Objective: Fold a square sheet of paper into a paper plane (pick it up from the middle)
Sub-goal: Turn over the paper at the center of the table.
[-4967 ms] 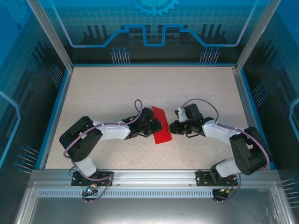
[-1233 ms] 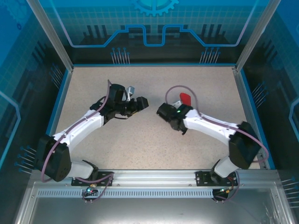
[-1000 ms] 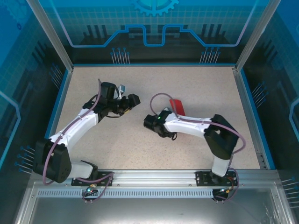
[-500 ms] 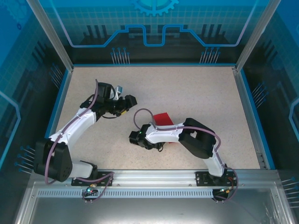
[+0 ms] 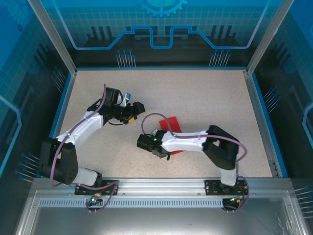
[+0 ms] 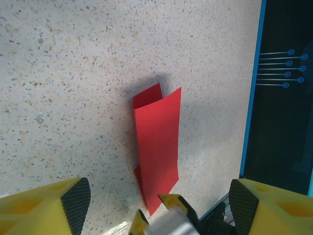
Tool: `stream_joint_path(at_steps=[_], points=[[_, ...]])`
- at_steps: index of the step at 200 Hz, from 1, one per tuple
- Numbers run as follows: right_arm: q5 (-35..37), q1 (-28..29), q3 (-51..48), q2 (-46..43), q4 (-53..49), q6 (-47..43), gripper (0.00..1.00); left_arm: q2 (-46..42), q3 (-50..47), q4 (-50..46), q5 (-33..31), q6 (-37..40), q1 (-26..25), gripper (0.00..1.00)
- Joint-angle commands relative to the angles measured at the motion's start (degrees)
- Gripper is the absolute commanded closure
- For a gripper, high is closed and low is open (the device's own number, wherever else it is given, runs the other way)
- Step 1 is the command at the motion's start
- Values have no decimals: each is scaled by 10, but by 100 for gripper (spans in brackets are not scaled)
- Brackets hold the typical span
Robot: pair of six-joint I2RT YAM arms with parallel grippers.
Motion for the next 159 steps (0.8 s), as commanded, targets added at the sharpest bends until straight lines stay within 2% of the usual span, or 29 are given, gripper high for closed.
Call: stream_joint_path(at_steps=[1,30,53,66,117,159], points=[[-74,-21,-47,-83,75,-15,54,10,17,-2,25,17,6,22],[-162,-78,-119,-183,136,-34,53,24,13,14,48,7,-1,22],[-268,-164,-176,-237,190,-43,55,26,6,31,41,1,-34,23],[-304,-207,-204,-258,206,-47,55,31,4,41,30,-8,-59,24],[-414,-352,-274,-290,250,-56,60,80,16,103,-15,-49,-156,30],[-462,-404,-308,-281,284,-57,60,155,40,118,-26,-61,-211,41]])
